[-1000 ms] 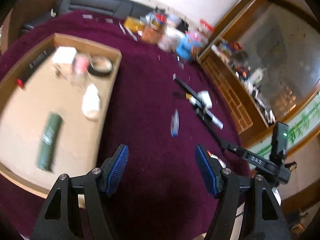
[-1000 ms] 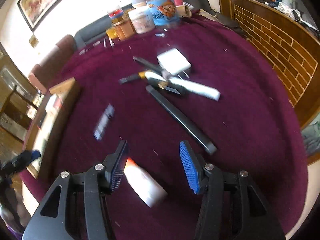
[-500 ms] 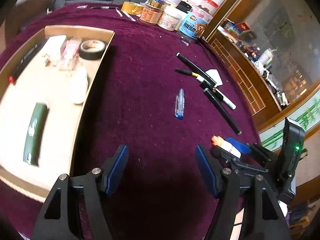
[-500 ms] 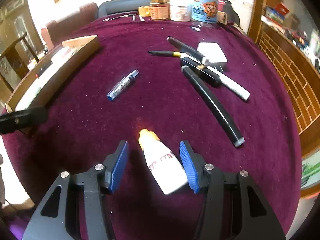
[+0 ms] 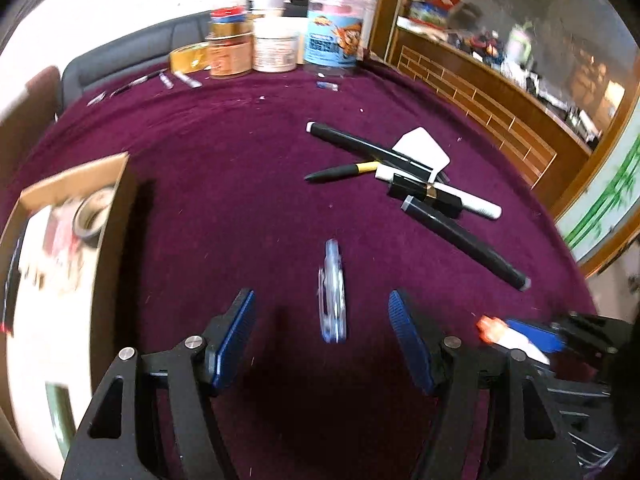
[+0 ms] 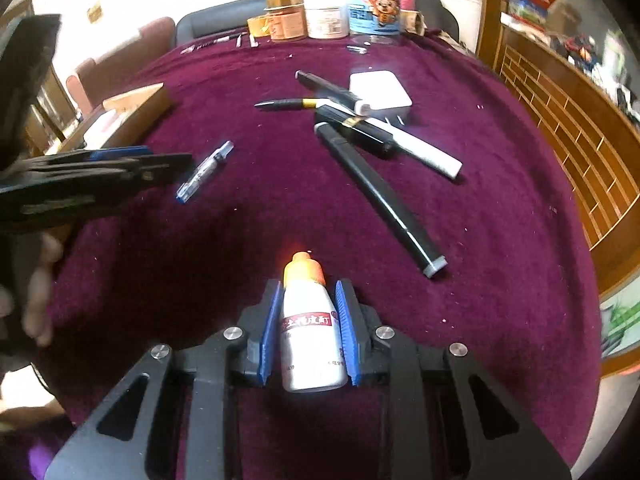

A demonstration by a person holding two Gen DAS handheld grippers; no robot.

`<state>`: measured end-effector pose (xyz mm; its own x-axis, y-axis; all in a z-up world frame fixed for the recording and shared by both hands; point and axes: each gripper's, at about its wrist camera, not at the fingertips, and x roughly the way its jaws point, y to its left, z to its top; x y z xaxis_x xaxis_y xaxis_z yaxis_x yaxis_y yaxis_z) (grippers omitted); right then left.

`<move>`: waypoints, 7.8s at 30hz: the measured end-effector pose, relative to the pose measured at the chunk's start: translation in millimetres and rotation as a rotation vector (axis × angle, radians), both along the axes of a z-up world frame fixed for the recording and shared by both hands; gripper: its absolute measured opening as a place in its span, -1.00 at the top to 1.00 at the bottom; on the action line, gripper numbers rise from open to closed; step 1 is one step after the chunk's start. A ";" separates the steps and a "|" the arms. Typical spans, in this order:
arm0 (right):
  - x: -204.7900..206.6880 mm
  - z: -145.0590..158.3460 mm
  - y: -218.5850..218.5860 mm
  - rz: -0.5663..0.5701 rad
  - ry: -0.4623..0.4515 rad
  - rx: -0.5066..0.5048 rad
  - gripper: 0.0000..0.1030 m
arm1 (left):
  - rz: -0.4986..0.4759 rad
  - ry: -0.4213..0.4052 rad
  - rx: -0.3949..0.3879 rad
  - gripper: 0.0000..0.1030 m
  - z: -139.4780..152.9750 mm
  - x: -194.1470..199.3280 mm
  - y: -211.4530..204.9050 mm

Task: Organize rigid objects
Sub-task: 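Grasp the orange-capped white bottle with the right tool while the left tool grasps the clear pen, then carry the bottle and pen into the tray and open both tools, then move both tools back over the table toward the black marker and lipstick, then grasp the thick black marker with the left tool while the right tool grasps the black lipstick tube, then lower the marker and lipstick into the tray and open both tools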

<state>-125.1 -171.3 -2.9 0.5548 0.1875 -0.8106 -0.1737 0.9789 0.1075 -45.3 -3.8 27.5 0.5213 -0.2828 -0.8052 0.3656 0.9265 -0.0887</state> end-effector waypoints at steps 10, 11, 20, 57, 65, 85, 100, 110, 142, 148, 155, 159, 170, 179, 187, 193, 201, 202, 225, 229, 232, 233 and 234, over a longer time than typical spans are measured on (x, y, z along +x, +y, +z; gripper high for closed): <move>-4.0 -1.1 2.4 0.030 -0.023 -0.050 0.50 | -0.045 -0.016 0.119 0.78 -16.0 6.5 -23.3; -4.7 -1.4 4.3 0.036 -0.028 -0.067 0.50 | -0.044 -0.015 0.111 0.78 -14.9 4.8 -20.4; -6.8 4.1 -5.1 0.003 -0.018 0.031 0.51 | -0.021 -0.047 -0.074 0.77 25.9 -24.7 12.9; 123.2 28.9 277.4 0.268 0.212 0.365 0.50 | 0.489 0.117 -0.150 0.77 -11.0 56.8 288.2; 142.4 15.2 298.5 0.246 0.218 0.299 0.50 | 0.506 0.053 -0.261 0.10 5.1 34.7 306.9; 63.0 59.0 142.4 0.074 -0.061 0.196 -0.07 | 0.453 -0.032 -0.620 -0.26 42.9 -82.7 243.1; 61.9 44.8 -38.9 -0.215 -0.018 0.046 -0.06 | 0.092 0.132 -0.406 -0.29 17.0 -103.6 69.6; 80.1 12.2 24.0 0.011 0.103 0.258 -0.09 | 0.145 0.131 -0.384 -0.29 11.6 -108.8 83.5; 112.2 16.8 20.8 -0.113 0.006 0.093 -0.09 | 0.168 0.141 -0.354 -0.29 9.5 -74.9 92.8; 111.0 3.1 43.1 -0.083 -0.007 -0.015 0.17 | 0.160 0.118 -0.264 -0.29 16.5 -66.3 83.9; 78.0 3.7 6.0 -0.094 0.015 0.021 0.45 | 0.099 0.116 -0.127 -0.29 12.9 -36.6 46.4; 64.3 6.2 -35.5 -0.149 0.046 0.259 0.43 | 0.055 0.065 0.007 -0.28 1.7 -0.4 7.9; 44.8 7.0 -42.1 -0.136 0.033 0.253 0.43 | -0.057 0.029 0.115 0.79 -18.8 18.5 -15.7; 58.8 2.2 3.5 -0.116 0.032 0.062 0.42 | 0.007 0.046 -0.079 0.78 1.4 -2.6 21.0; 51.5 10.3 10.0 -0.076 0.043 0.063 0.71 | 0.068 0.024 -0.241 0.78 30.6 -37.6 91.7; 43.7 37.2 24.0 -0.037 0.015 0.184 0.71 | 0.226 -0.042 -0.213 0.78 52.4 -47.7 183.6; 59.2 70.2 110.7 0.143 0.037 0.328 0.70 | 0.433 0.029 -0.125 0.78 23.3 -32.5 272.2; 62.1 70.2 121.3 0.159 0.049 0.341 0.70 | 0.451 0.055 -0.118 0.78 15.6 -25.6 279.0; 114.7 23.8 319.2 0.385 0.216 0.356 0.60 | 0.565 0.014 -0.237 0.07 16.3 -50.4 318.5; 107.6 46.4 289.6 0.348 0.126 0.345 0.60 | 0.651 -0.070 -0.221 0.07 24.5 -60.7 312.4; 94.4 68.4 254.4 0.298 0.018 0.294 0.60 | 0.662 -0.154 -0.140 0.02 36.1 -68.9 287.6; 88.1 76.3 242.4 0.281 -0.028 0.271 0.61 | 0.654 -0.172 -0.113 -0.04 39.8 -70.8 280.0; 81.8 83.6 232.5 0.264 -0.078 0.247 0.57 | 0.649 -0.195 -0.084 -0.06 44.6 -72.8 271.4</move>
